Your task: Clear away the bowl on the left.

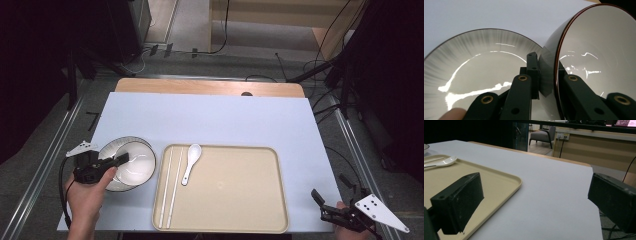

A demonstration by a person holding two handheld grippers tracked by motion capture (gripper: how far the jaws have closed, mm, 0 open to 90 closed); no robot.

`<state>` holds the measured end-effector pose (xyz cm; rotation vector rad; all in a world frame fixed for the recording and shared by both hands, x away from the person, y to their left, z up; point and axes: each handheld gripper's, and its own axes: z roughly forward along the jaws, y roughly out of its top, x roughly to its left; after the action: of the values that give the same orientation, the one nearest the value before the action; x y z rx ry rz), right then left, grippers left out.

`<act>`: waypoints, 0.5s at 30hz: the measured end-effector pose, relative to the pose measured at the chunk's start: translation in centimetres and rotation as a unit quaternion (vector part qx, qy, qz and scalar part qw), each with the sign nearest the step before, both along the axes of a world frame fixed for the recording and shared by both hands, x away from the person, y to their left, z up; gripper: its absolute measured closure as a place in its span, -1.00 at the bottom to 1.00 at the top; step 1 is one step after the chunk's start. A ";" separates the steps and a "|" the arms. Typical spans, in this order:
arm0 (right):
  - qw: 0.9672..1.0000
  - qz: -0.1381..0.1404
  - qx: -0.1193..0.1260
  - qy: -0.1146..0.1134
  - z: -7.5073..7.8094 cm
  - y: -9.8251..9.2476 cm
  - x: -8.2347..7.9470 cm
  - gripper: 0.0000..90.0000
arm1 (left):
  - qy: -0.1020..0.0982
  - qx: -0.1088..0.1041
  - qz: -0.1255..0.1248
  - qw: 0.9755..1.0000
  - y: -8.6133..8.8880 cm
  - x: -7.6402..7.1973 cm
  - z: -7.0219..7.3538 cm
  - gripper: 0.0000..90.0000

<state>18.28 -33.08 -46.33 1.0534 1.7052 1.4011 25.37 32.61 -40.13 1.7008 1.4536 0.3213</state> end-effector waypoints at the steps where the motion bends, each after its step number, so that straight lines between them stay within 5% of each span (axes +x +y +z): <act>1: 1.000 0.000 -0.001 0.000 0.0 0.0 0.0 -1.00 | 0.000 0.001 -0.006 1.000 -0.5 -0.2 0.1 0.84; 15: 1.000 0.002 0.001 -0.001 0.0 0.1 0.1 -1.00 | 0.016 0.004 -0.057 0.998 -3.9 -1.9 -0.5 0.84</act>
<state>18.33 -32.96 -46.30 1.0485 1.7058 1.4057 23.50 28.72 -40.66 1.7945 1.3734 0.2407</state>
